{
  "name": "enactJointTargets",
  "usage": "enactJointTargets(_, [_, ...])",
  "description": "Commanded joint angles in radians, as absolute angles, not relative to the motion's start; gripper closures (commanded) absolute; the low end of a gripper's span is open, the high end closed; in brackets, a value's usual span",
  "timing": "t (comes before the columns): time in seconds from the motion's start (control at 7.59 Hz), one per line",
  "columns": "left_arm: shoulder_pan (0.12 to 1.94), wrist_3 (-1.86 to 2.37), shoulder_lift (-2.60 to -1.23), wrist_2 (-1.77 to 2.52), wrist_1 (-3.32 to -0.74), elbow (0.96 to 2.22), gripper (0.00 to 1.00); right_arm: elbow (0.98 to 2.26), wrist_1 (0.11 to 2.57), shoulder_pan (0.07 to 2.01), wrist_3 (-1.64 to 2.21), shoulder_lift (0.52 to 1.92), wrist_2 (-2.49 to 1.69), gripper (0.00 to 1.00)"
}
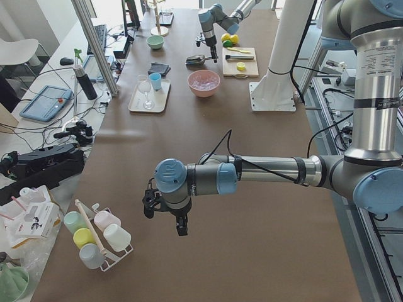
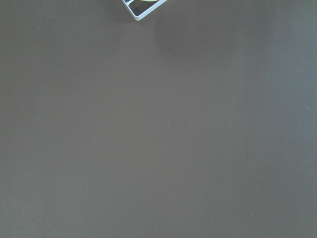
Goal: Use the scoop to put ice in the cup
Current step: 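Lower the scoop onto the table and open the right gripper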
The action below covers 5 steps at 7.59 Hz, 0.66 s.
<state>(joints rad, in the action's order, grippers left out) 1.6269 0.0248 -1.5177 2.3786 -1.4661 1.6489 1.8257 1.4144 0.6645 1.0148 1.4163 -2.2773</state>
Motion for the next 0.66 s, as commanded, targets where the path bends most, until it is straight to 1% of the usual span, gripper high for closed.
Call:
enactJointTargets(0.0, [1.624, 0.023, -1.513, 2.379, -1.463, 1.661, 0.02, 1.825, 1.416, 0.664, 1.014, 1.411, -2.279, 0.00])
enactJointTargets(0.26, [1.623, 0.020, -1.514, 2.376, -1.465, 1.666, 0.02, 1.841, 1.420, 0.664, 1.012, 1.411, -2.278, 0.00])
enactJointTargets(0.53, [1.624, -0.021, -1.514, 2.375, -1.463, 1.667, 0.02, 1.896, 1.427, 0.699, 0.988, 1.422, -2.272, 0.00])
